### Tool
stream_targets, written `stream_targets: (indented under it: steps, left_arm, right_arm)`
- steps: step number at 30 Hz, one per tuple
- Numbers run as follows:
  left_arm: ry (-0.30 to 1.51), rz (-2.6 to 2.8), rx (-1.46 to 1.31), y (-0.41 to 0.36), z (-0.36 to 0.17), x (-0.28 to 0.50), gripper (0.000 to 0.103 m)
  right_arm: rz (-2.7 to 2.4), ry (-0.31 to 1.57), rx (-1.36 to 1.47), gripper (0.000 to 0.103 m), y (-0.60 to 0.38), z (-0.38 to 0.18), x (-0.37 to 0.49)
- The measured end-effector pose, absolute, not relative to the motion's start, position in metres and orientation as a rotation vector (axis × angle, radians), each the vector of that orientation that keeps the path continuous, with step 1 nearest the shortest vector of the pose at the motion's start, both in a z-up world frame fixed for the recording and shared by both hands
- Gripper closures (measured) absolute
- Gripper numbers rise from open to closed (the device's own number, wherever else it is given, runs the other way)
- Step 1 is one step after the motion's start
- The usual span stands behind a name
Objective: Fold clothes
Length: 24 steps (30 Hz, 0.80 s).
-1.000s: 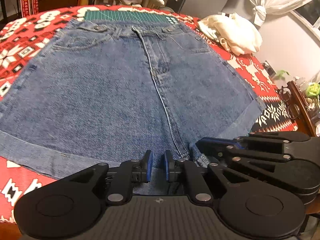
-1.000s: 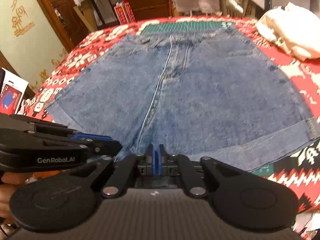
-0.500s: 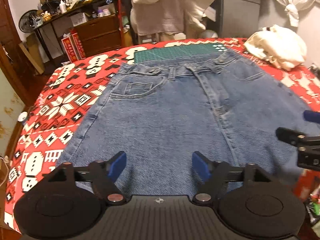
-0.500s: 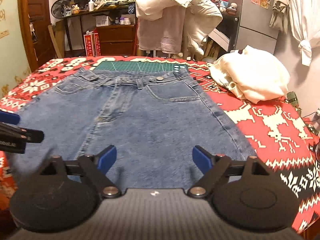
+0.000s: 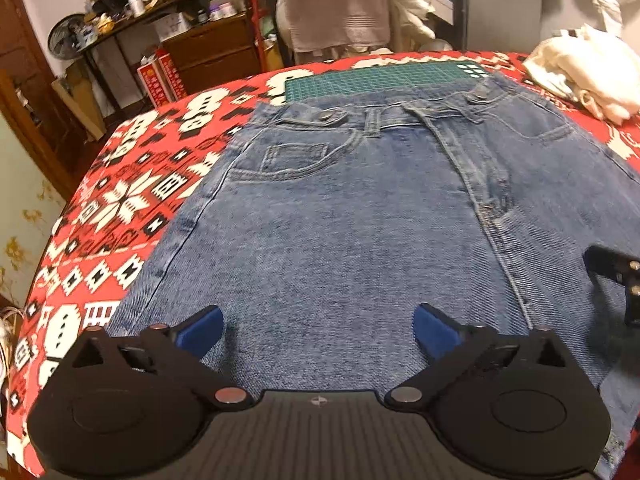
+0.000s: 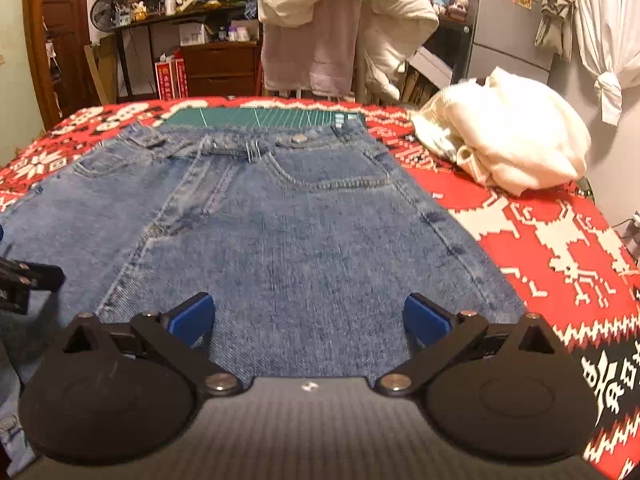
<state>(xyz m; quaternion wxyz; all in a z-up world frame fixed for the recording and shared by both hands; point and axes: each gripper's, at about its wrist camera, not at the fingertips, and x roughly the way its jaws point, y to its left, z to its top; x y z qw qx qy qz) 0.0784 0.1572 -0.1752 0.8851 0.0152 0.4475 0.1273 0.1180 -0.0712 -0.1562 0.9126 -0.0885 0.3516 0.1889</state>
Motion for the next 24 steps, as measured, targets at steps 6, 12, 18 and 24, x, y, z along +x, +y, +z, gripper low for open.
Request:
stream_targets:
  steps: [6, 12, 18, 24]
  left_arm:
    - [0.959, 0.281, -0.138, 0.173, -0.179, 0.08, 0.0]
    - [0.947, 0.272, -0.128, 0.172, -0.18, 0.08, 0.0]
    - [0.929, 0.272, -0.129, 0.172, -0.18, 0.077, 0.0]
    - [0.893, 0.274, -0.124, 0.17, -0.182, 0.071, 0.0]
  right_arm:
    - [0.381, 0.729, -0.159, 0.0, -0.072, -0.162, 0.117]
    - [0.38, 0.745, -0.161, 0.0, -0.071, -0.161, 0.12]
    - [0.388, 0.735, -0.165, 0.0, -0.073, -0.162, 0.119]
    - [0.389, 0.711, -0.168, 0.0, -0.074, -0.164, 0.116]
